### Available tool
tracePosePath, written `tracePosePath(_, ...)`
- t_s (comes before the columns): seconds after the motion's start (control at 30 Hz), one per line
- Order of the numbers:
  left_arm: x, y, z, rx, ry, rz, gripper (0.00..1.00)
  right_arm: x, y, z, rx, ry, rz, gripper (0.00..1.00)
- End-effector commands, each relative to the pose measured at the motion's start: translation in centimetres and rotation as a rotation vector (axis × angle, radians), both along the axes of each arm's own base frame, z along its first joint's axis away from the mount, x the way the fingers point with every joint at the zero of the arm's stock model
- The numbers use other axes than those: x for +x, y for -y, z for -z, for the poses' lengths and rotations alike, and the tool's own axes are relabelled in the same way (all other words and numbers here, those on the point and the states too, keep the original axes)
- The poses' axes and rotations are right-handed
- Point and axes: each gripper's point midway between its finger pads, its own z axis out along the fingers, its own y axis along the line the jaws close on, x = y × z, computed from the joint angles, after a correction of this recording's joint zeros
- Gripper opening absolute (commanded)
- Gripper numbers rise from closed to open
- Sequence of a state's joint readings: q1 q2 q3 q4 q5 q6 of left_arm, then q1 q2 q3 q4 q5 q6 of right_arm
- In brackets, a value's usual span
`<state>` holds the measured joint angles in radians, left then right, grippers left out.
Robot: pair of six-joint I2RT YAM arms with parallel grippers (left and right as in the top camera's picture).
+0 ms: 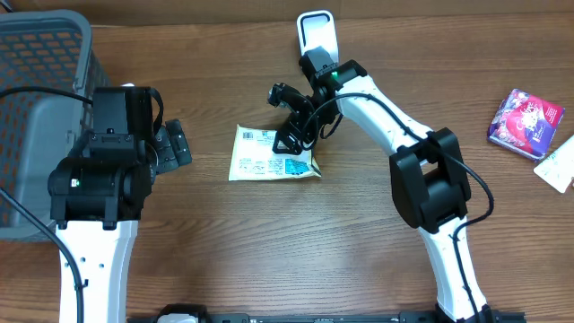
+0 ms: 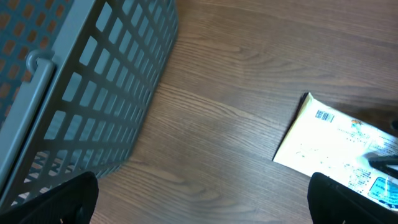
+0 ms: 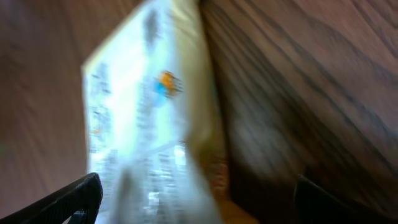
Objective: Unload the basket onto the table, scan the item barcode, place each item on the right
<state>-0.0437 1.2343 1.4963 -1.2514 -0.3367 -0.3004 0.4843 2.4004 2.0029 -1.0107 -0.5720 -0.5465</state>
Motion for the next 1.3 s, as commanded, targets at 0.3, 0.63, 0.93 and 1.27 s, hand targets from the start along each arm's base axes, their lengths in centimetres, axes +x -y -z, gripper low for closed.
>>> tracePosePath(0.3,-0.2,-0.2,-0.2,0.006,0.006,-0.003,1.0,-0.7,0.4,2.8,-0.042,-0.057,-0.01,0.69)
tracePosePath(0.63,-0.2,-0.2,-0.2,0.007,0.005,-0.002,1.0,-2.2,1.0,2.1,-0.01,-0.171,0.007,0.18)
tracePosePath(0.93,-0.2,-0.2,-0.2,0.007,0.006,-0.002,1.0,-0.3,2.8,-1.0,0.007,-0.157,0.095,0.04)
tracePosePath(1.27,-0.2,-0.2,-0.2,0.007,0.006,-0.001,1.0,0.4,5.5,-10.5,0.029,-0.118,0.195,0.04)
